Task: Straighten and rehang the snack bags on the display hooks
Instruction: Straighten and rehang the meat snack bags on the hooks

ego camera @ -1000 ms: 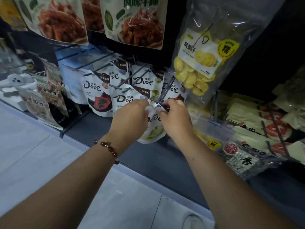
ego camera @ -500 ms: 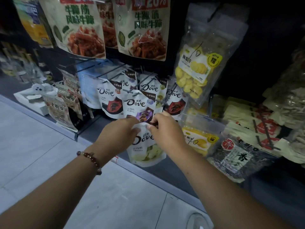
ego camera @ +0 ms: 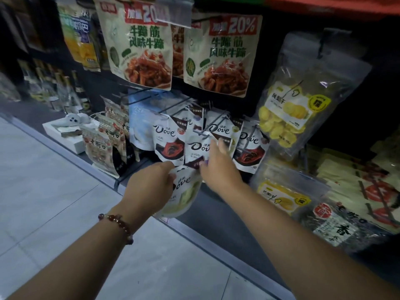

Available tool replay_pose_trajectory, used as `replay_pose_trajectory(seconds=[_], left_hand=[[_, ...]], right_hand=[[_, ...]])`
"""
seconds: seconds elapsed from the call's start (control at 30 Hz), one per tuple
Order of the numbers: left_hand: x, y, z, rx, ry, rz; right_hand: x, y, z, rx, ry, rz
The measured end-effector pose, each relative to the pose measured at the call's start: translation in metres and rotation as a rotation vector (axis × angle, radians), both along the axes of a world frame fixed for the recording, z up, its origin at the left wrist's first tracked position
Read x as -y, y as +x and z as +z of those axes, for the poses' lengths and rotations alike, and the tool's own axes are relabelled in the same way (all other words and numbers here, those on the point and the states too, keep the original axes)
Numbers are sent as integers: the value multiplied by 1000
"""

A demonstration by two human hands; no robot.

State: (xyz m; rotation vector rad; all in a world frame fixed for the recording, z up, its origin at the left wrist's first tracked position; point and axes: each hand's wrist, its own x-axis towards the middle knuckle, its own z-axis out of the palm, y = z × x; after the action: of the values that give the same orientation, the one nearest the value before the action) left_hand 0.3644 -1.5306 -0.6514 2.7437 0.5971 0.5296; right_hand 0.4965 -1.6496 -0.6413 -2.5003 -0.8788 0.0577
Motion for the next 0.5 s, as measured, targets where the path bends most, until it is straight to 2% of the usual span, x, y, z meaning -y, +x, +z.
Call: replay_pose_trajectory(seconds=[0.13, 0.3, 0.43, 0.5], left_hand=[[-12, 0, 0, 19, 10, 29], [-22, 4, -1, 42, 1, 39], [-24, 7, -2, 52, -1, 36], [-25, 9, -4, 50, 7, 39]], right_hand=[[-32, 33, 8, 159, -212, -122], [-48, 54, -4, 214, -431, -150], [-51, 59, -2, 334, -275, -190], [-50, 59, 0, 297, -178, -194]])
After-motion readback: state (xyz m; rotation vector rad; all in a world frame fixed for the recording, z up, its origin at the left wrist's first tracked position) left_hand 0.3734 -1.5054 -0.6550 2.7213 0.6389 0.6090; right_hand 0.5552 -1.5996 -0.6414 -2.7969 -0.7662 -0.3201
